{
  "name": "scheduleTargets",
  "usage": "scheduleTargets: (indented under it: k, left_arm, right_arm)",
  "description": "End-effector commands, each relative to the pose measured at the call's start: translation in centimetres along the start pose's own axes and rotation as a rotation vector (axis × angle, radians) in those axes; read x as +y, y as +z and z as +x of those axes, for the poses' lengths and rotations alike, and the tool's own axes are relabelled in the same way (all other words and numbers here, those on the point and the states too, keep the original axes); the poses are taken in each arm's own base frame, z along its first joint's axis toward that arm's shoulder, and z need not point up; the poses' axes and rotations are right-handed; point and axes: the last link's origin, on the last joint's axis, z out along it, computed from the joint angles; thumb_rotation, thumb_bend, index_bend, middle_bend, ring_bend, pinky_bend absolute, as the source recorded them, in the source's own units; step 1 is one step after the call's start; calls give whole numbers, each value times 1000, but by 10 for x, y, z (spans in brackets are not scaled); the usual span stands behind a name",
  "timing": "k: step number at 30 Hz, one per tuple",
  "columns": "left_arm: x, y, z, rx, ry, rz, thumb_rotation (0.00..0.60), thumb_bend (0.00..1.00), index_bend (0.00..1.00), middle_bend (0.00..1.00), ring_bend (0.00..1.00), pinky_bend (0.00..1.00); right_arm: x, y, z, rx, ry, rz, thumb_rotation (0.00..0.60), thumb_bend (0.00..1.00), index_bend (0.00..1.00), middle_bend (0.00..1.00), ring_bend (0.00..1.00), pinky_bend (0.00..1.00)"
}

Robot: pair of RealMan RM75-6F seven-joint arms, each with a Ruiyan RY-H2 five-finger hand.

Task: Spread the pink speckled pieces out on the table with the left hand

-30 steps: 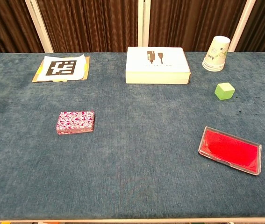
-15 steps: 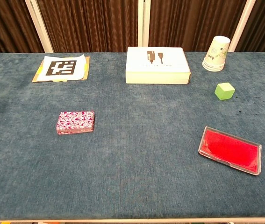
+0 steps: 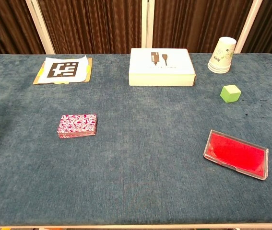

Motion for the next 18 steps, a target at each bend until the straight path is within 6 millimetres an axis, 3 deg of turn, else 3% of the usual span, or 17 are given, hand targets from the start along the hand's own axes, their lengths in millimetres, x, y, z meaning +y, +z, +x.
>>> scheduleTargets:
  k: [1,10,18]
  left_arm:
    - [16,11,-6,-24,8,-19,600,216,157,143,34,82]
    - [50,30,-25,-98,52,-63,600,216,157,143,33,82]
    - [63,50,-45,-154,83,-96,600,216,157,143,33,82]
  right_arm:
    - [3,0,2,3,-1,-6,600,146,0,0,0,0]
    - [10,0,5,5,-1,-30,600,147,0,0,0,0]
    - [11,1,5,19,0,-33,600,146,0,0,0,0]
